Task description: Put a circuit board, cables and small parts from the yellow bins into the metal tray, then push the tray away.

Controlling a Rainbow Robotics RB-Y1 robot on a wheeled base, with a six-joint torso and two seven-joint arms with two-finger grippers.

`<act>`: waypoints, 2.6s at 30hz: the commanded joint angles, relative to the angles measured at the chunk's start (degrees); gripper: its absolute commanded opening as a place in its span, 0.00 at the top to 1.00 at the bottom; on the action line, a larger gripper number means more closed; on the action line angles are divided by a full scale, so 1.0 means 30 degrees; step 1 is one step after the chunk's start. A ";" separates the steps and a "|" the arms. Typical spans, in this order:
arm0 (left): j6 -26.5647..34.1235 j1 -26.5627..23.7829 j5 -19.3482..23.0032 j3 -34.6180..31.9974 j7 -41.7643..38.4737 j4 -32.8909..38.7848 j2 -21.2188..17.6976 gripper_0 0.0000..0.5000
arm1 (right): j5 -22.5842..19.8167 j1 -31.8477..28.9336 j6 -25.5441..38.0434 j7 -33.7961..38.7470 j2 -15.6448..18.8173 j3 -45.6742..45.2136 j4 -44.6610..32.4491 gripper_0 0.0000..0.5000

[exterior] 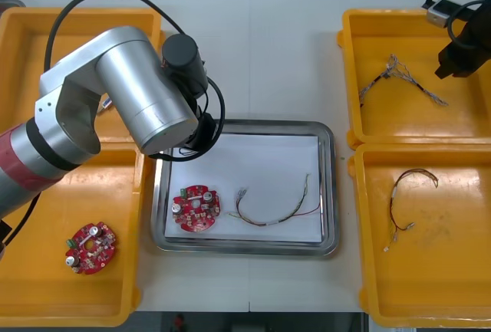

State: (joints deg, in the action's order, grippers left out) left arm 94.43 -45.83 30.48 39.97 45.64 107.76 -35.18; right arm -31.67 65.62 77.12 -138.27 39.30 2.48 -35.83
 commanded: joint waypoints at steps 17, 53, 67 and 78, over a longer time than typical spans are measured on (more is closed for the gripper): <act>-0.2767 0.1448 -0.1782 0.2028 -0.2382 -0.0794 -0.0108 0.99 | 0.0712 -0.1130 -0.3237 -0.0932 -0.1324 -0.0445 0.0459 0.00; 0.2154 0.1418 0.2701 -0.6263 0.0079 0.3923 -0.1338 0.00 | -0.0870 -0.3005 -0.3969 -0.0288 -0.1734 -0.0532 0.0459 0.85; 0.3063 0.1389 0.5572 -1.1185 0.7726 0.0905 -0.2979 0.00 | -0.0109 -0.3005 -0.2739 -0.0669 -0.1441 -0.0532 -0.1094 1.00; 0.1188 0.1389 0.4634 -1.1741 1.3234 -0.2640 -0.3272 0.00 | 0.1092 -0.3005 0.2593 -0.0551 -0.1324 -0.0591 -0.6426 1.00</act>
State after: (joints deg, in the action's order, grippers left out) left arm 100.48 -41.99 45.20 6.22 73.65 101.78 -42.41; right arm -29.44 56.95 81.96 -139.37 35.48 1.78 -49.90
